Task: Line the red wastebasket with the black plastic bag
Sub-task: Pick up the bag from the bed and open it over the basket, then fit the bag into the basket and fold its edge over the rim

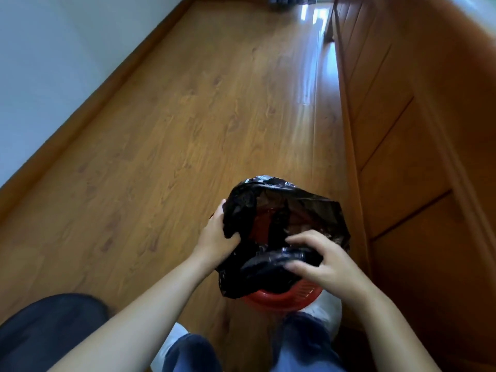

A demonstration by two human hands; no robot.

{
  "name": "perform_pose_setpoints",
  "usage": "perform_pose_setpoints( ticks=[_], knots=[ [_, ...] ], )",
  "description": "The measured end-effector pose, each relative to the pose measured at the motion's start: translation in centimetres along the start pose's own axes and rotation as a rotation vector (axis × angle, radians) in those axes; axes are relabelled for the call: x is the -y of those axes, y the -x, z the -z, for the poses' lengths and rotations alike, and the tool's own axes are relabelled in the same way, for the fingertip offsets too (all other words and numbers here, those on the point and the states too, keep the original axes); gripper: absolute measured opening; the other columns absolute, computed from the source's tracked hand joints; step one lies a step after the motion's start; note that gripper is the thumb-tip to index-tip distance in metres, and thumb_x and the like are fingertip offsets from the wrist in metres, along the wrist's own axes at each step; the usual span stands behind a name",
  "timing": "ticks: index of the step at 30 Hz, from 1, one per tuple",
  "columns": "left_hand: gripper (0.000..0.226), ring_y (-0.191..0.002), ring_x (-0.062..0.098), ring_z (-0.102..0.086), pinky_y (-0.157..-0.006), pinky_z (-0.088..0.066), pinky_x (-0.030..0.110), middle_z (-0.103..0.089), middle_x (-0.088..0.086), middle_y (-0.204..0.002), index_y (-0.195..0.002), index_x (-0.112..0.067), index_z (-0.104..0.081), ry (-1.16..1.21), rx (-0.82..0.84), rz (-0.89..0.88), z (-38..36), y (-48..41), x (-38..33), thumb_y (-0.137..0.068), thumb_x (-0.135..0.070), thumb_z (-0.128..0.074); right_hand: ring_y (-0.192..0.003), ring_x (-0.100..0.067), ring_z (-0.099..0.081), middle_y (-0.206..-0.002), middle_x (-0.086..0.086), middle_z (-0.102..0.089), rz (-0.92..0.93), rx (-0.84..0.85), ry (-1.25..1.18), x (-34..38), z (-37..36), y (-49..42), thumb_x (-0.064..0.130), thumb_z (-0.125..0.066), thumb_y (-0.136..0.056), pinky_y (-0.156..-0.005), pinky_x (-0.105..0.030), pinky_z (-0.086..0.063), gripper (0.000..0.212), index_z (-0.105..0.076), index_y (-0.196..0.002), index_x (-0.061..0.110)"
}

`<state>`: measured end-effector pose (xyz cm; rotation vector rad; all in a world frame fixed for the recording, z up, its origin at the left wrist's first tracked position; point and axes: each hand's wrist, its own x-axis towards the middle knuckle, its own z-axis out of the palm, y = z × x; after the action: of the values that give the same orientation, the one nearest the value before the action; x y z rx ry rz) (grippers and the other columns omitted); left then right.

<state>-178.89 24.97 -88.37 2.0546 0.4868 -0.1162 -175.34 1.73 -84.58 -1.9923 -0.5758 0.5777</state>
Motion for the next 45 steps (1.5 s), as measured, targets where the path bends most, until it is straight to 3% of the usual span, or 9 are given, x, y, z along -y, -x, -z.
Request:
perform_pose_setpoints(
  ticks=[4, 9, 15, 24, 28, 31, 35, 40, 45],
  knots=[
    [0.017, -0.069, 0.012, -0.059, -0.053, -0.04, 0.016, -0.061, -0.006, -0.075, -0.078, -0.024, -0.055, -0.008, -0.058, 0.022, -0.5, -0.3, 1.7, -0.086, -0.01, -0.05, -0.109, 0.001, -0.05, -0.112, 0.013, -0.058, 0.109, -0.284, -0.073, 1.2, 0.2, -0.5, 0.052, -0.064, -0.073, -0.09, -0.009, -0.036, 0.041, -0.061, -0.106, 0.029],
    [0.032, -0.079, 0.02, -0.055, -0.065, -0.04, 0.028, -0.059, -0.005, -0.075, -0.067, -0.028, -0.059, 0.081, -0.108, -0.045, -0.5, 0.0, 1.1, -0.088, -0.004, -0.051, -0.131, -0.026, -0.028, -0.138, -0.01, -0.038, 0.036, -0.611, 0.305, 0.4, 0.5, -1.8, 0.028, -0.075, -0.071, -0.107, -0.046, -0.025, 0.065, -0.046, -0.129, 0.02],
    [0.016, -0.139, 0.025, -0.01, -0.112, -0.011, 0.045, -0.025, 0.004, -0.15, -0.081, -0.032, -0.068, -0.07, -0.065, 0.04, 0.0, -0.2, 0.9, -0.086, -0.024, -0.055, -0.138, -0.023, -0.011, -0.148, -0.003, -0.027, -0.046, -0.417, 0.269, -1.0, 0.7, -4.0, 0.038, -0.069, -0.076, -0.108, -0.056, 0.003, 0.068, -0.035, -0.134, 0.034],
    [0.018, -0.112, 0.013, -0.052, -0.098, -0.04, 0.039, -0.058, -0.008, -0.12, -0.092, -0.019, -0.071, 0.129, 0.23, 0.062, -1.4, -2.0, 1.8, -0.087, -0.02, -0.054, -0.136, -0.013, -0.019, -0.143, 0.005, -0.037, 0.152, -0.216, 0.291, -1.3, -0.7, -9.3, 0.042, -0.058, -0.082, -0.106, -0.051, 0.014, 0.049, -0.043, -0.129, 0.038],
    [0.021, -0.093, 0.025, -0.064, -0.089, -0.048, 0.046, -0.069, 0.012, -0.1, -0.093, -0.011, -0.066, 0.131, 0.282, 0.177, -1.6, -2.8, 2.6, -0.087, -0.025, -0.052, -0.119, -0.007, -0.044, -0.123, 0.008, -0.055, 0.15, -0.035, 0.182, -1.4, -1.6, -11.8, 0.033, -0.056, -0.086, -0.112, -0.049, -0.015, 0.032, -0.057, -0.117, 0.031],
    [0.022, -0.089, 0.021, -0.065, -0.083, -0.05, 0.039, -0.07, 0.012, -0.094, -0.09, -0.011, -0.066, 0.065, 0.188, 0.153, -1.6, -3.5, 3.4, -0.09, -0.027, -0.051, -0.097, -0.008, -0.057, -0.102, 0.006, -0.065, 0.073, 0.086, 0.151, -2.7, -2.6, -12.3, 0.035, -0.053, -0.088, -0.09, -0.038, -0.046, 0.021, -0.066, -0.099, 0.022],
    [0.016, -0.079, -0.011, -0.057, -0.066, -0.035, -0.002, -0.065, -0.016, -0.087, -0.092, -0.026, -0.069, -0.037, -0.004, -0.03, -1.0, -3.4, 4.2, -0.088, -0.02, -0.055, -0.089, -0.016, -0.06, -0.095, 0.001, -0.067, -0.032, 0.136, 0.371, -4.8, -3.1, -12.9, 0.037, -0.047, -0.09, -0.081, -0.04, -0.049, 0.026, -0.064, -0.093, 0.018],
    [0.013, -0.074, 0.011, -0.054, -0.064, -0.031, -0.002, -0.064, -0.001, -0.081, -0.087, -0.005, -0.07, -0.279, -0.142, -0.177, -0.1, -3.3, 5.3, -0.082, -0.003, -0.058, -0.099, -0.021, -0.057, -0.099, 0.001, -0.069, 0.043, 0.113, 0.655, -6.1, -4.0, -14.4, 0.034, -0.046, -0.092, -0.101, -0.038, -0.032, 0.022, -0.062, -0.099, 0.021],
    [0.016, -0.072, -0.005, -0.054, -0.063, -0.034, 0.0, -0.061, -0.01, -0.078, -0.076, -0.021, -0.069, -0.129, -0.166, -0.073, 0.3, -3.1, 5.7, -0.083, -0.01, -0.06, -0.081, -0.02, -0.057, -0.082, -0.003, -0.066, 0.089, -0.14, 0.355, -6.3, -3.5, -14.0, 0.023, -0.064, -0.082, -0.073, -0.037, -0.047, 0.011, -0.065, -0.086, 0.014]
  ],
)
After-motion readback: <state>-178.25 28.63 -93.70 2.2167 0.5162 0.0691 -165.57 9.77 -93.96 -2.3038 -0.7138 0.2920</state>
